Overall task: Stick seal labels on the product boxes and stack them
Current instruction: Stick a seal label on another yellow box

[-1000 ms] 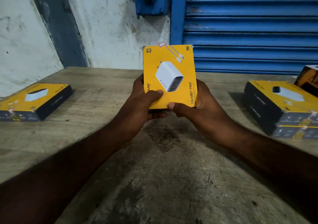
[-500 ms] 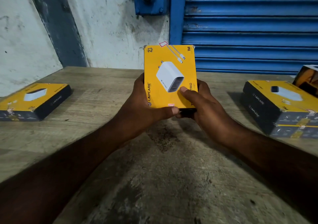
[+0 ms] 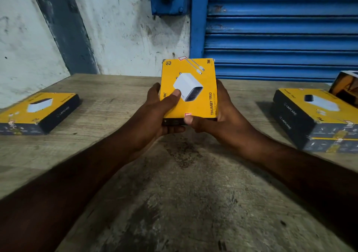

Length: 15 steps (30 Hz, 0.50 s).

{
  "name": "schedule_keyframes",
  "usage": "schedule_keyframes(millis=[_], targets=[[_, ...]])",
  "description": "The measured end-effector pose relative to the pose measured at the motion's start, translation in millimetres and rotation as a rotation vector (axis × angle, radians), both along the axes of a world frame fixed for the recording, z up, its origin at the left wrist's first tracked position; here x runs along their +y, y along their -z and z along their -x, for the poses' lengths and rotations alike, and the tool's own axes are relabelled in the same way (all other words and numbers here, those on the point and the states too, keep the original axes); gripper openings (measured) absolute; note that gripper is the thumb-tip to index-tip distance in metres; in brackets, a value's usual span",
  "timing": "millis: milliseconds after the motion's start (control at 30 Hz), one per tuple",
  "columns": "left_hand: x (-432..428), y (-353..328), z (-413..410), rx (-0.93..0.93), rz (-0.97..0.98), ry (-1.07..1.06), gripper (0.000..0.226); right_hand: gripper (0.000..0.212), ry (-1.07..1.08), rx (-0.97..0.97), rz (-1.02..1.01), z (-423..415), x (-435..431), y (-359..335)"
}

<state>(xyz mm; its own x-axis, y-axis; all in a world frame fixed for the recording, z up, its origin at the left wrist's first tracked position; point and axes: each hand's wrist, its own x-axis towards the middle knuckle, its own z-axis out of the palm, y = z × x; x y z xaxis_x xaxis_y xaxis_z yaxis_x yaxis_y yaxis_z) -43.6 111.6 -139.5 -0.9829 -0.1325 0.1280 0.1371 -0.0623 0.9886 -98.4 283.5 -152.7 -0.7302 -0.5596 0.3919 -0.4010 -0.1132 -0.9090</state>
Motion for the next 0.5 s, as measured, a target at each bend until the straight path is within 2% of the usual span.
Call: schedule_keyframes(millis=[133,367,500], targets=[[1.5,-1.4,-1.5,0.001,0.000,0.020,0.076,0.076,0.035,0.108,-0.044,5.8,0.7,-1.5],[-6.6,-1.0,-0.7,0.009,0.089,0.070,0.073,0.070,0.000,0.158,-0.120,6.9,7.3,-0.6],[-7.0,1.2,-1.2,0.065,0.189,0.131,0.067,0.076,0.015,0.167,-0.172,12.4,10.8,0.5]])
